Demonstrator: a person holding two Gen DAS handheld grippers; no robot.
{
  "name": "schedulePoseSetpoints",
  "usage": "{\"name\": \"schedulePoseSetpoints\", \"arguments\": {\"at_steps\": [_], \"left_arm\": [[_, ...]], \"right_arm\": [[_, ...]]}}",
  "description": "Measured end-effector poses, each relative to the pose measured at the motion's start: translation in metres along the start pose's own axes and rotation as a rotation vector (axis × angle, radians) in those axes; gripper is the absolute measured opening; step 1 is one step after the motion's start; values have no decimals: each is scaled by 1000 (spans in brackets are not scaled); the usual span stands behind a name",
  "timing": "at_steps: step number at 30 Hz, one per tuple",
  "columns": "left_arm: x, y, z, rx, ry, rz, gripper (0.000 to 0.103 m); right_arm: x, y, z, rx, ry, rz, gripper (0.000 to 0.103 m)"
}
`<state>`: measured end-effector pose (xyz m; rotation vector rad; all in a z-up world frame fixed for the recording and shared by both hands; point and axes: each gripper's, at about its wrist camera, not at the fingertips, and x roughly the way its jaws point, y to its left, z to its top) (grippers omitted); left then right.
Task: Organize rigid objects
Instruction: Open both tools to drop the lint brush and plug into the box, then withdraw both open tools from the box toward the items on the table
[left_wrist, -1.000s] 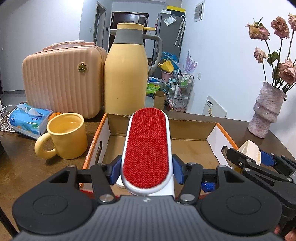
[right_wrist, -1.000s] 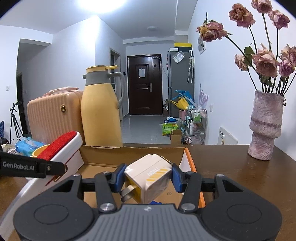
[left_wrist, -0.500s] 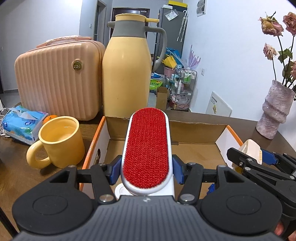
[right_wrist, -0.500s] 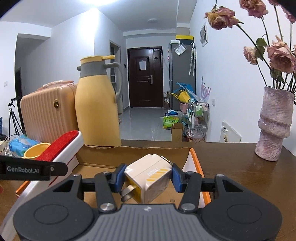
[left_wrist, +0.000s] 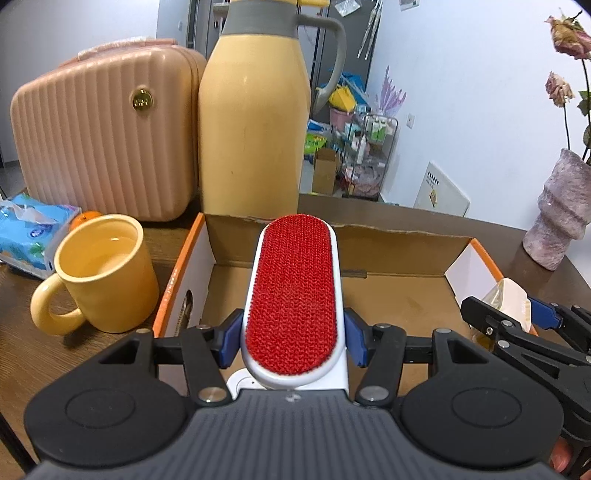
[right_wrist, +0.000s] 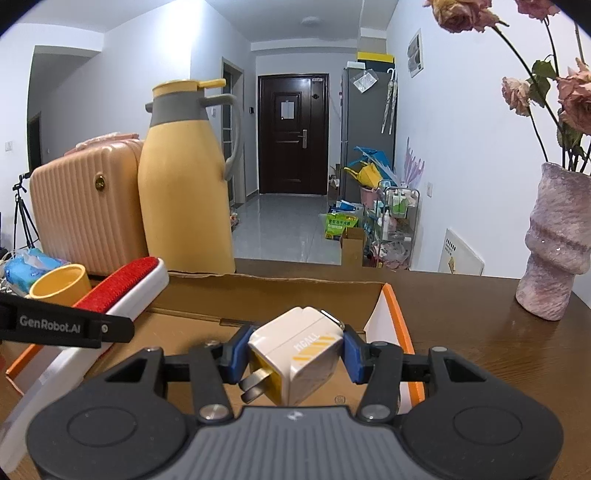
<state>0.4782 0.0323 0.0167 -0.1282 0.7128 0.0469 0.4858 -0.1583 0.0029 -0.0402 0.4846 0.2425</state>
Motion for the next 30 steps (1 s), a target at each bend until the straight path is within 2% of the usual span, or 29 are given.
{"name": "schedulePoseSetpoints", "arguments": {"at_steps": [8,11,13,14,15,16,17,18,19,24,30], "left_arm": [[12,3,2,3,42,-9,57],[9,3,3,7,35,-46,60],[2,3,5,11,-10,-42,93],[-4,3,5,18,-42,-23,101],[-11,3,6,28,-72,-4,103],[-15,4,6,34,-88,5,103],[-18,5,6,33,-95,6,103],[-19,6,7,29,-96,8,103],[-19,7,7,27,-93,15,103],[-13,9,5,31,-70,39,103],[-15,5,4,46,-77,44,103]], "right_arm": [[9,-2,0,1,35,4,50],[9,-2,-1,1,36,4,50],[9,-3,0,6,41,7,50],[10,-5,0,12,46,8,51],[9,-6,-1,17,44,7,58],[9,-7,1,19,42,2,70],[7,-8,1,21,39,-6,76],[6,-8,2,23,32,-12,87],[4,-9,2,26,26,-17,91],[1,-12,4,33,15,-29,102],[0,-12,3,26,20,-42,103]]}}
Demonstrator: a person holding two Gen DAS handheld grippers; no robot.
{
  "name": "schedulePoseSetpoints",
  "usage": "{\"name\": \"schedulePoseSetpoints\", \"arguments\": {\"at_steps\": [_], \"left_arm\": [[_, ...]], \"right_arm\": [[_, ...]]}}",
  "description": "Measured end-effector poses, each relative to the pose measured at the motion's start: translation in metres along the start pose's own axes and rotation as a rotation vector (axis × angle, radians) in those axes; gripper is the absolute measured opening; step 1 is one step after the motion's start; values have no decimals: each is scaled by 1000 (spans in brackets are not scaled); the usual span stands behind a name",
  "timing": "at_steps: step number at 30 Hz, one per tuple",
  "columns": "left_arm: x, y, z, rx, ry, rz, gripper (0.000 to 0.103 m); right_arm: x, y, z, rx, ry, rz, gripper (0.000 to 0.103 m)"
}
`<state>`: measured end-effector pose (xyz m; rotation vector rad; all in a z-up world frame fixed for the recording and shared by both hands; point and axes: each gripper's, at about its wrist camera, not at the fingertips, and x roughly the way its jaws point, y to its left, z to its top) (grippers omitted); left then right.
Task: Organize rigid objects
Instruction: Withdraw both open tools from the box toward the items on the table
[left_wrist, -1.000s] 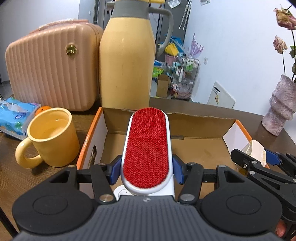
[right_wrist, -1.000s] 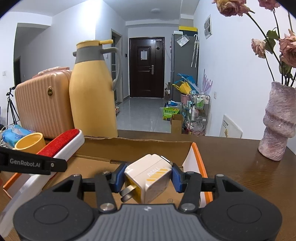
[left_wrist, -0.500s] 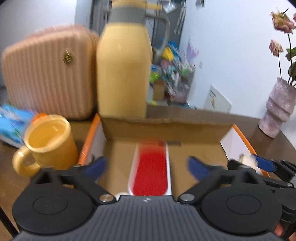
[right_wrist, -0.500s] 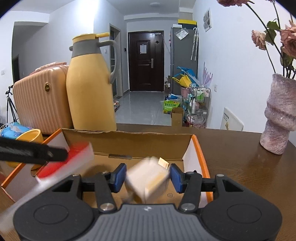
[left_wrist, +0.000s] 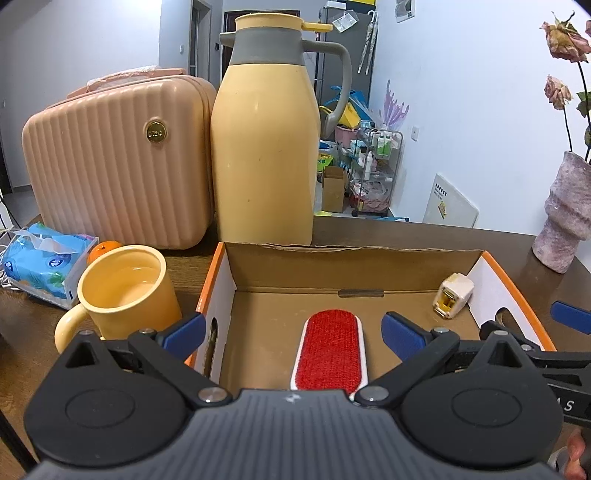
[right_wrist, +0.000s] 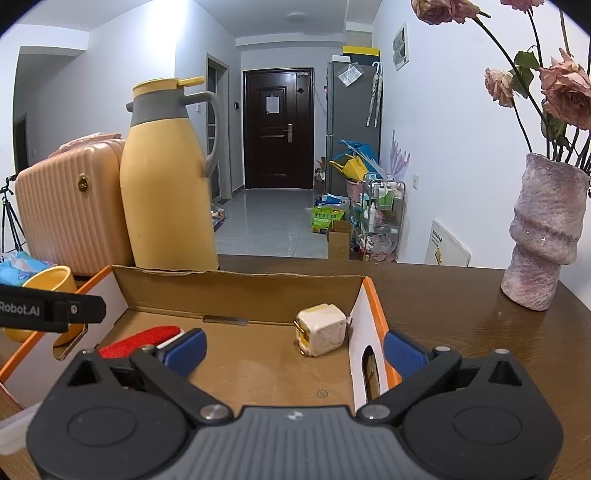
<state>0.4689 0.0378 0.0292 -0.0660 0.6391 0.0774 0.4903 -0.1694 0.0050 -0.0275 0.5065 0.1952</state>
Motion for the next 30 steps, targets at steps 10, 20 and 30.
{"name": "schedulePoseSetpoints", "arguments": {"at_steps": [10,20,30], "left_arm": [[-10,-1,-4,7,-18,16,103],[-30,1,-16,7,-32,20,103],[-63,2,-39,10,-59,14,103]], "right_arm": [[-14,3,-5,-14,-7,-8,103],[-38,9,-15,-34,-18,1,103],[-69,14,-28,-34,-39,3,103]]}}
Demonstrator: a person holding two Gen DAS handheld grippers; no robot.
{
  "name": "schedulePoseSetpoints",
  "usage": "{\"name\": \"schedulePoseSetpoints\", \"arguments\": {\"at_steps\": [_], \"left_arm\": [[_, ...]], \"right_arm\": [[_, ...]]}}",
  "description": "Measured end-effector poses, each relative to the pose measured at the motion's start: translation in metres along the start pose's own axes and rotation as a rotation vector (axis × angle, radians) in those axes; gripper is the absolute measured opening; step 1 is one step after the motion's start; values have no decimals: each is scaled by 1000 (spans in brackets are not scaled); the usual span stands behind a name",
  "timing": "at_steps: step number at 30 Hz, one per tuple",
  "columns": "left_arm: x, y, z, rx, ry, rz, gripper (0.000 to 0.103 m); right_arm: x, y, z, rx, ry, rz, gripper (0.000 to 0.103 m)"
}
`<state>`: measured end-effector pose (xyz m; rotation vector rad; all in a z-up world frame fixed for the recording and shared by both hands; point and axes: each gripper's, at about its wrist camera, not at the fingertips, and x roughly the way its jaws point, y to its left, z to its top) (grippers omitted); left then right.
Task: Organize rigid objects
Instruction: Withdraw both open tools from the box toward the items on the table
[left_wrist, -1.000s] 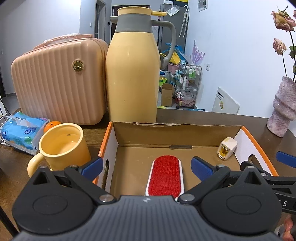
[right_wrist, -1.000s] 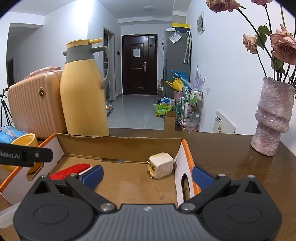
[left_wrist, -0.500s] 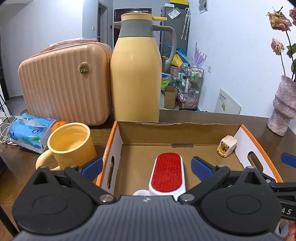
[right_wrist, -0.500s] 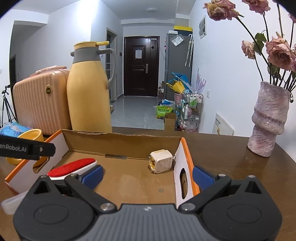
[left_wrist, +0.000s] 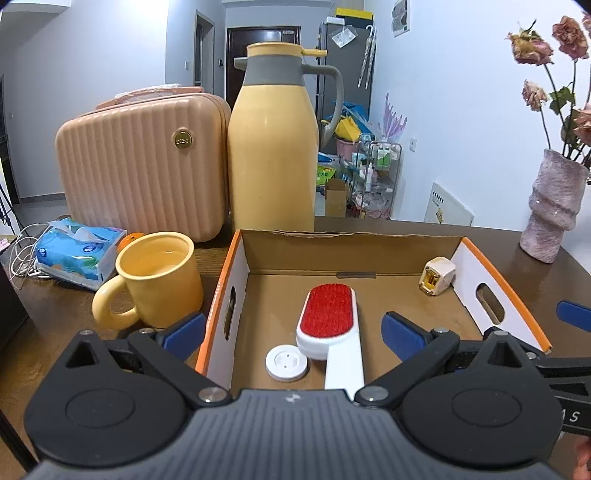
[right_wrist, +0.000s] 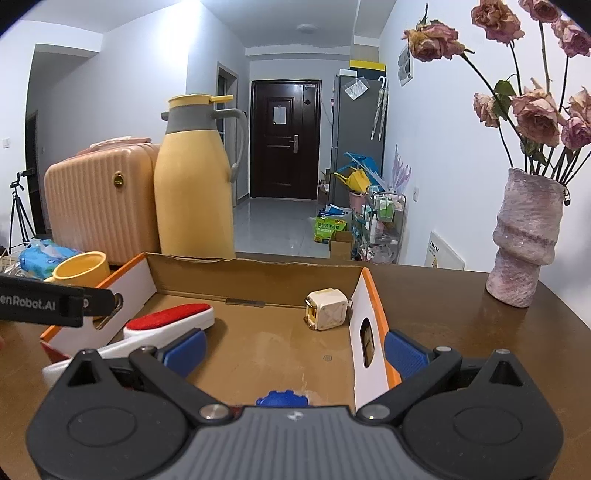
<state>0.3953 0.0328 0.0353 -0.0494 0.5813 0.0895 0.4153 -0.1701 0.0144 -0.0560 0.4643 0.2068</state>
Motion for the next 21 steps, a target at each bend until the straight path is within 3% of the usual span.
{"name": "schedulePoseSetpoints", "arguments": {"at_steps": [21], "left_arm": [[-70,8,-52,8,-51,7,103]], "right_arm": [[-72,18,-39,0,-20,12,103]]}}
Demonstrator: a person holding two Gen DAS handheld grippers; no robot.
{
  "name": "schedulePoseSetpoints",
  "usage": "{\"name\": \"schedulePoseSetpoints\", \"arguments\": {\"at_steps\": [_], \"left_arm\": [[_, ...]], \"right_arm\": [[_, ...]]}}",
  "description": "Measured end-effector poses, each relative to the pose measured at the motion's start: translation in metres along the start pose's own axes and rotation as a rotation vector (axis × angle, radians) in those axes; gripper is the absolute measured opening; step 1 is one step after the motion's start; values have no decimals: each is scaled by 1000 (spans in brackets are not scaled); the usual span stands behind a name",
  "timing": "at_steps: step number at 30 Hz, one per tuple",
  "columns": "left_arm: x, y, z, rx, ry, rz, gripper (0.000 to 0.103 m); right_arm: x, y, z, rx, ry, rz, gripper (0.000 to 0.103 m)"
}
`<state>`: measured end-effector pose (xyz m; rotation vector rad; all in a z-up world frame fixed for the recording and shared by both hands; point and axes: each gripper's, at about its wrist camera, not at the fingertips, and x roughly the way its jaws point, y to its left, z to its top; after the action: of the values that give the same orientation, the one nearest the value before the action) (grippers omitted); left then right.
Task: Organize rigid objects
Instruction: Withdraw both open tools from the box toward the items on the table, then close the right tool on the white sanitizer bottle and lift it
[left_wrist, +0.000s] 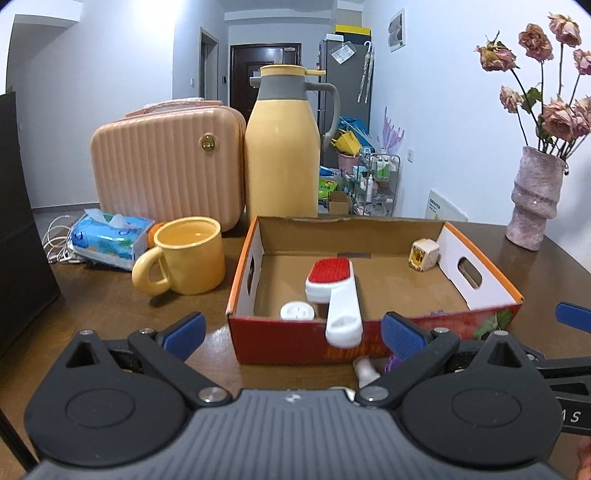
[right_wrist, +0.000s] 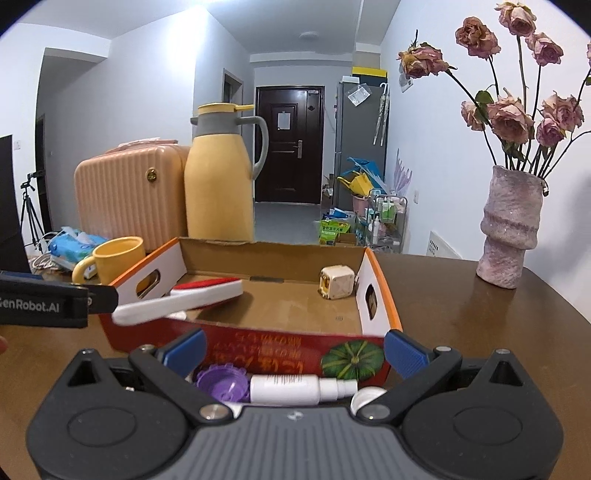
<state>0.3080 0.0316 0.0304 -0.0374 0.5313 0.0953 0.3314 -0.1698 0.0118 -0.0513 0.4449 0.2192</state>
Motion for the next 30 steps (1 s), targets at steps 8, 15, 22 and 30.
{"name": "schedulePoseSetpoints", "arguments": {"at_steps": [8,15,22,30], "left_arm": [[-13,6,-26,20,27,-3,103],[-21,12,-43,23,42,-7,103],[-24,18,-56,23,53,-25,103],[-17,30,-61,-2,72,-28,103]], "right_arm": [[-16,8,-20,-16,28,6,103],[-26,15,-33,-29,55,13,103],[-26,20,-44,-33,88,18,103],[-13,29,-49,-35,135,22,103]]}}
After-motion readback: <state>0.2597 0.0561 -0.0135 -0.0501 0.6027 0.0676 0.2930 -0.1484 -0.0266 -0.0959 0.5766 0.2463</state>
